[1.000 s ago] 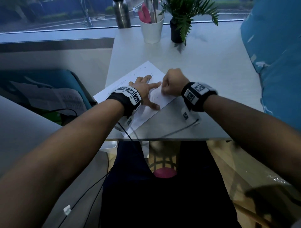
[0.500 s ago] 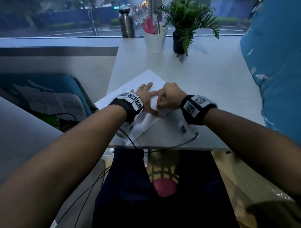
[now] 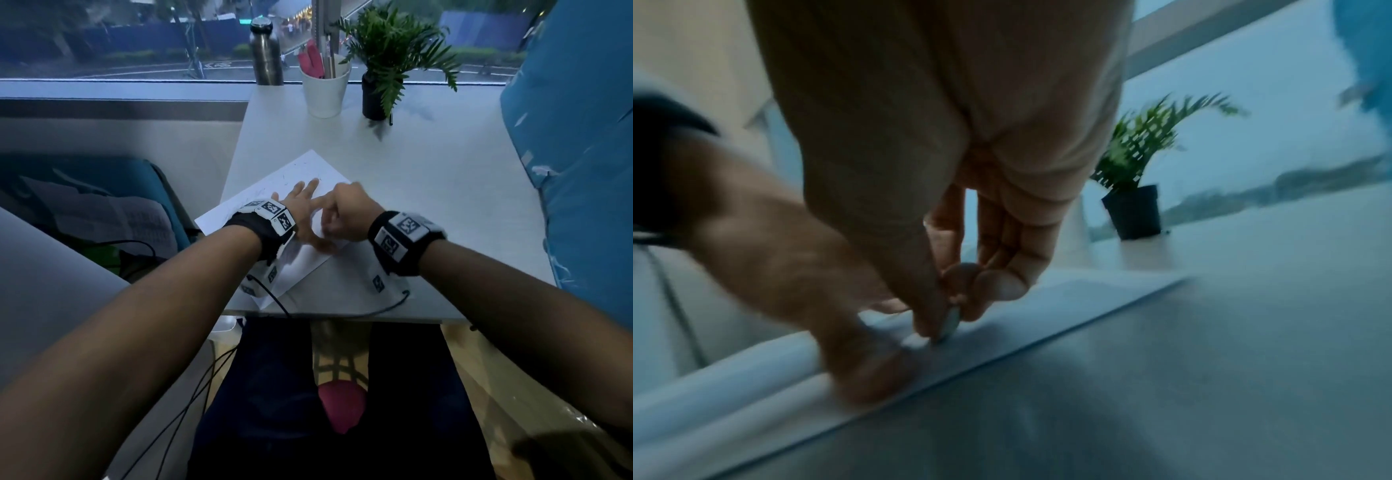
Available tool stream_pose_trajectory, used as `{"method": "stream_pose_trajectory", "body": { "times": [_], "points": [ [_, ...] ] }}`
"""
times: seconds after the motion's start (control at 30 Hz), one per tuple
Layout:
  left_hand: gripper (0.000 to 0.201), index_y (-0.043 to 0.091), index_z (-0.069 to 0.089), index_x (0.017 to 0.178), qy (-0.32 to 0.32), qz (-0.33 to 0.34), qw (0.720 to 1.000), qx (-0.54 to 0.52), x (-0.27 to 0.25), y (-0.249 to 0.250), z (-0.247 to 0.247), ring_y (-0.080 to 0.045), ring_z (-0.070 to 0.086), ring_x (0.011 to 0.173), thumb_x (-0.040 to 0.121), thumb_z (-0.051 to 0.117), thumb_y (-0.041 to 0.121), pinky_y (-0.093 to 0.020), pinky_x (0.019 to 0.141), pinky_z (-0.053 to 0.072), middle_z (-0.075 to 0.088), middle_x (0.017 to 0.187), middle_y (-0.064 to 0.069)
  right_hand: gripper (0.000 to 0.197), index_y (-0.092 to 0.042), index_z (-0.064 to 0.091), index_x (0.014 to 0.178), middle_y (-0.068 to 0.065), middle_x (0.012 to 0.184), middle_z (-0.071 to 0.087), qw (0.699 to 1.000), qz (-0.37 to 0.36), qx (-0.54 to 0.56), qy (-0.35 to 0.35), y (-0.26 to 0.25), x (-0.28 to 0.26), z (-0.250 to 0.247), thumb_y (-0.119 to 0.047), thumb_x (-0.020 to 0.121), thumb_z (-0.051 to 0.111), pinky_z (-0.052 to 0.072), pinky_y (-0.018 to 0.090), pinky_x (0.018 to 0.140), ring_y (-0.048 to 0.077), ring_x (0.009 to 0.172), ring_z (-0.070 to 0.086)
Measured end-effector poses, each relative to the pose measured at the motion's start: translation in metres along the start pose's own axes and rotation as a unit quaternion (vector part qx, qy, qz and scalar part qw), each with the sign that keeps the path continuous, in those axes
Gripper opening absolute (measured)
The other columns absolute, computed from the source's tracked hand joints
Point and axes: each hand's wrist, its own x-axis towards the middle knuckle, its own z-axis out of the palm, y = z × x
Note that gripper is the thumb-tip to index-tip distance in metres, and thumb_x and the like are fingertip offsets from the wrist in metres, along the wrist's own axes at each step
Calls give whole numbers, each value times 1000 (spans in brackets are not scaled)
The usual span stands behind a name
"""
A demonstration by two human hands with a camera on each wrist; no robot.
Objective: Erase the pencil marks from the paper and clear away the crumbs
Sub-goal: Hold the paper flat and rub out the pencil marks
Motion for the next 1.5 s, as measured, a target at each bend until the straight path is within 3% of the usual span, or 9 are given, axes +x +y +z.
{"method": "stream_pose_trajectory", "body": {
  "times": [0.33, 0.47, 0.63, 0.77, 0.93, 1.07, 1.2, 1.37, 1.5],
  "points": [
    [123, 45, -1, 153, 1, -6, 1000, 3, 3, 1, 0, -22, -14, 150, 61, 76, 72, -63, 116, 0, -18, 163, 2, 38, -1, 71, 73, 11, 70, 65, 1000, -24, -6, -14, -4, -1, 1, -30, 68, 46, 46, 29, 67, 28, 67, 58],
    [126, 46, -5, 152, -11, -4, 1000, 4, 2, 1, 0, -23, -15, 150, 58, 72, 78, -64, 115, 0, -20, 163, 2, 16, -6, 70, 61, 5, 59, 65, 990, 93, 66, 78, 25, 24, -21, -16, 71, 63, 52, 26, 63, 19, 61, 61],
    [122, 45, 0, 153, 3, -14, 1000, 0, 3, 2, 2, -21, -14, 150, 60, 74, 74, -64, 116, -1, -18, 163, 5, 26, -2, 71, 74, 11, 74, 68, 1000, -8, 1, 0, -5, 6, 3, -25, 79, 58, 46, 28, 68, 29, 68, 59],
    [126, 47, -4, 152, -3, -8, 1000, -5, 3, 0, 3, -22, -16, 150, 58, 73, 77, -64, 114, -2, -20, 163, 3, 13, -5, 72, 68, 10, 74, 71, 986, 118, 73, 93, 22, 28, -21, -17, 73, 68, 55, 29, 72, 24, 78, 67],
    [125, 42, -6, 154, -3, -18, 1000, 18, 5, 3, 3, -21, -15, 150, 61, 72, 76, -63, 115, -1, -21, 162, 5, 35, -3, 69, 70, 13, 75, 70, 1000, 7, 9, -3, -9, 11, 0, -34, 67, 52, 47, 29, 69, 30, 75, 64],
    [131, 41, -8, 154, -10, -14, 1000, 5, 3, 3, 3, -23, -14, 150, 57, 73, 78, -65, 113, 1, -20, 163, 3, 17, -3, 73, 74, 11, 78, 73, 985, 125, 78, 92, 18, 29, -20, -19, 69, 71, 58, 30, 74, 23, 79, 69],
    [129, 37, -7, 155, -6, -16, 1000, 10, 6, 2, 3, -23, -15, 150, 61, 72, 76, -65, 115, 0, -21, 162, 5, 19, -11, 58, 60, 10, 76, 64, 999, 6, 35, 14, -18, 10, 2, -14, 79, 61, 45, 27, 72, 27, 73, 57],
    [139, 33, -11, 155, -5, -11, 1000, -2, 6, -1, 5, -22, -15, 150, 54, 71, 82, -65, 113, 0, -21, 162, 5, 13, -4, 72, 69, 7, 68, 70, 983, 129, 86, 95, 15, 28, -20, -16, 71, 72, 57, 28, 68, 20, 75, 67],
    [131, 41, -10, 153, 6, -11, 1000, -9, 11, -4, 8, -20, -15, 150, 59, 74, 76, -65, 115, -2, -20, 162, 7, 26, -8, 56, 61, 8, 68, 61, 1000, 4, 14, 9, -13, 11, 5, -31, 72, 53, 43, 25, 61, 28, 66, 56]
  ]
}}
